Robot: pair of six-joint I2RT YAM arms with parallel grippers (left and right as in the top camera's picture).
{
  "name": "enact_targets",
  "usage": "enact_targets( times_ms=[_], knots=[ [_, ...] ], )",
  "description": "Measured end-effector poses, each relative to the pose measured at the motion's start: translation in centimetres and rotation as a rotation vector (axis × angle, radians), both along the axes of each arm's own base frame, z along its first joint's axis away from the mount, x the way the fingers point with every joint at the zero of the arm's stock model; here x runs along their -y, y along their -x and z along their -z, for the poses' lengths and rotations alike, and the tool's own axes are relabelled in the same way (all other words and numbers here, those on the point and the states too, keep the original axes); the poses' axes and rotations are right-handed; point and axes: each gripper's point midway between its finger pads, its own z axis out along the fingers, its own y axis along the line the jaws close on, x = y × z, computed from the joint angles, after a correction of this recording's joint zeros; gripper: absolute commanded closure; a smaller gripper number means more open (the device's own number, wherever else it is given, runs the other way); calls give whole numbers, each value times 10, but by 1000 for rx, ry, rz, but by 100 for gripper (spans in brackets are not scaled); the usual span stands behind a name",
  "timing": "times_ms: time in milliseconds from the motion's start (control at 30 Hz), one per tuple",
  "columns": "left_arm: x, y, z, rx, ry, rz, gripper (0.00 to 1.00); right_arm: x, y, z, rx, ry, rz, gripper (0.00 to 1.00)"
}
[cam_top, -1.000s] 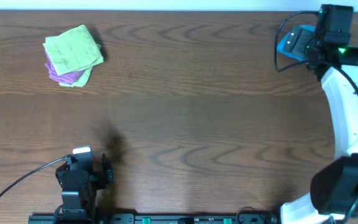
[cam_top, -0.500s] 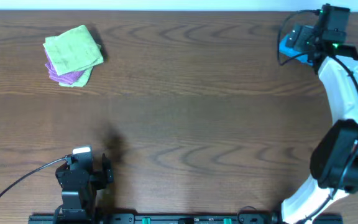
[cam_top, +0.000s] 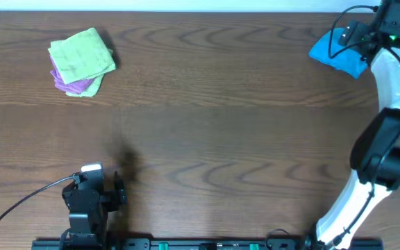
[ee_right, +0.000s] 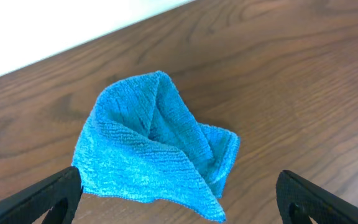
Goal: Fold the cloth
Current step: 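Lower the right gripper and pinch a corner of the blue cloth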
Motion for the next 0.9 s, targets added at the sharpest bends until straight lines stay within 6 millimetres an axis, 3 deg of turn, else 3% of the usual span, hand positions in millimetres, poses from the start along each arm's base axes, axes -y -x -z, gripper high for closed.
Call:
enact_targets(
  times_ms=[400, 567, 733, 900],
  knots=[
    [0, 0, 0, 0, 0, 0, 5, -4, 1, 61, -108, -62, -20, 4],
    [0, 0, 0, 0, 0, 0, 5, -3, 2, 79, -134, -71, -23, 25],
    [0, 0, 0, 0, 0, 0, 5, -1, 1, 79, -128, -70, -25, 49],
    [0, 0, 0, 0, 0, 0, 5, 0, 1, 79, -126, -69, -20, 53]
  ],
)
